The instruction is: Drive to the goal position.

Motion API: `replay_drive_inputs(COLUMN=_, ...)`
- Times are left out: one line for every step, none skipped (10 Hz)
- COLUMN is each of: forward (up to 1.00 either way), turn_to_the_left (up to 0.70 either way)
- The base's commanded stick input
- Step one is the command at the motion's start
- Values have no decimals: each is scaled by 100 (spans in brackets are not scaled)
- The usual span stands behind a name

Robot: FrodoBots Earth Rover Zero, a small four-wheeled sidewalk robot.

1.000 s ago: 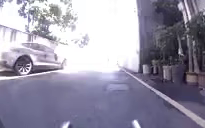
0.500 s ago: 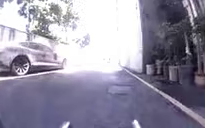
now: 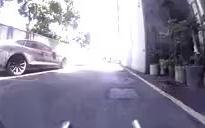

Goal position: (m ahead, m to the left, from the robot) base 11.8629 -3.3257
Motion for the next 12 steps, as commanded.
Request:
replay_drive_inputs(forward=45, turn_to_the_left=0)
replay_drive_inputs(forward=45, turn_to_the_left=0)
replay_drive_inputs(forward=45, turn_to_the_left=0)
replay_drive_inputs(forward=45, turn_to_the_left=0)
replay_drive_inputs(forward=45, turn_to_the_left=0)
replay_drive_inputs(forward=45, turn_to_the_left=0)
replay_drive_inputs(forward=45, turn_to_the_left=0)
replay_drive_inputs(forward=45, turn_to_the_left=0)
replay_drive_inputs(forward=45, turn_to_the_left=0)
replay_drive_inputs(forward=45, turn_to_the_left=0)
replay_drive_inputs(forward=45, turn_to_the_left=0)
replay_drive_inputs(forward=45, turn_to_the_left=0)
